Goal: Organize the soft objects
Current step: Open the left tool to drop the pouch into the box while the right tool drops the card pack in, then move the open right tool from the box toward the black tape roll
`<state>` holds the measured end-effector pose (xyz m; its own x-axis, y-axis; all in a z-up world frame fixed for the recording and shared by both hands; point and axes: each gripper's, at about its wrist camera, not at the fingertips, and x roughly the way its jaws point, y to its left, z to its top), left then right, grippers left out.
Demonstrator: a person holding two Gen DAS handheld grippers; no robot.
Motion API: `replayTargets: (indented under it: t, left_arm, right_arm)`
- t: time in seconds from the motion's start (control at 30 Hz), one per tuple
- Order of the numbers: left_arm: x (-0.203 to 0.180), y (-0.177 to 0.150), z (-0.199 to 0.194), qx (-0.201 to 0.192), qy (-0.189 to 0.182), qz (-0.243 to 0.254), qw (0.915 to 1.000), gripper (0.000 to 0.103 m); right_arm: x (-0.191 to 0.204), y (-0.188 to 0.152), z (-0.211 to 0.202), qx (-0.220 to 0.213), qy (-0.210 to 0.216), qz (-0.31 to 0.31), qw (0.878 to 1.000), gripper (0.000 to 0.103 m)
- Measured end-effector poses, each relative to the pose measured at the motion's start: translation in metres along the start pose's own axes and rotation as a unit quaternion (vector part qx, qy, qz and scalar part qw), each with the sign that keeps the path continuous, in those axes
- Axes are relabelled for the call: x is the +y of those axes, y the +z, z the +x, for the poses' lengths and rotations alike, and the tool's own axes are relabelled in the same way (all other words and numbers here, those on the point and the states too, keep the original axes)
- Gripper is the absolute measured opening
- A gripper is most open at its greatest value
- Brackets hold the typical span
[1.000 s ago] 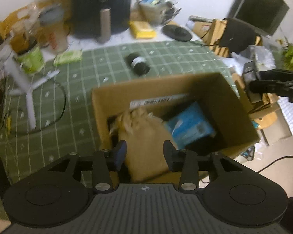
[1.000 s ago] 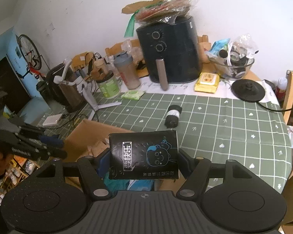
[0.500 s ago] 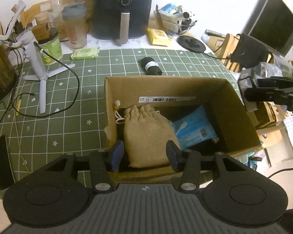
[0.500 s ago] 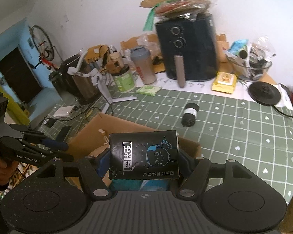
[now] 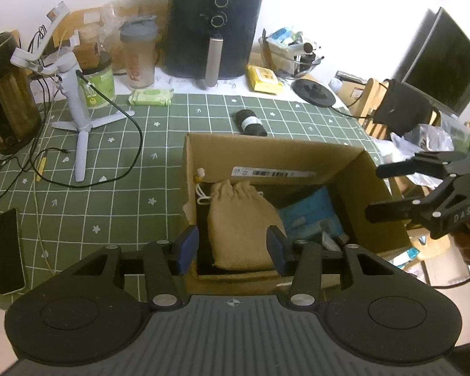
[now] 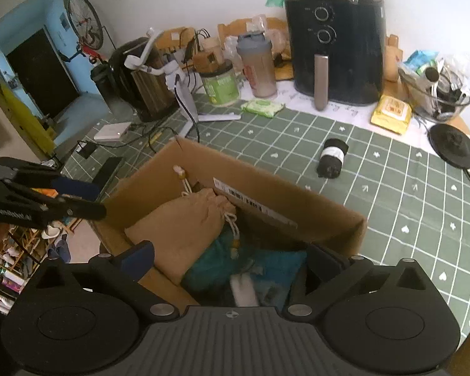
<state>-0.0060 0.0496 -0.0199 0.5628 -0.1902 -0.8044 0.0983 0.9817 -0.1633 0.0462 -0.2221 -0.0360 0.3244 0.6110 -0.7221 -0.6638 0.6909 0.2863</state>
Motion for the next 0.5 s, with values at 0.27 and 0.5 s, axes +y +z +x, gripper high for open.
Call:
replayTargets:
  t: [0.27,0.5]
  left_arm:
    - [-0.001,0.004,0.003,-0.002,0.003,0.003,1.0000,0.047]
    - [-0.004,0.009,0.007,-0.002,-0.003,0.009,0.9999,0.047]
  right_arm:
    - [-0.008,-0.008,-0.002,-0.001,-0.012,0.031,0.999,0.103]
    - [-0.016,-0.013,-0.009,-0.013,-0.025,0.050,0.998,0.103]
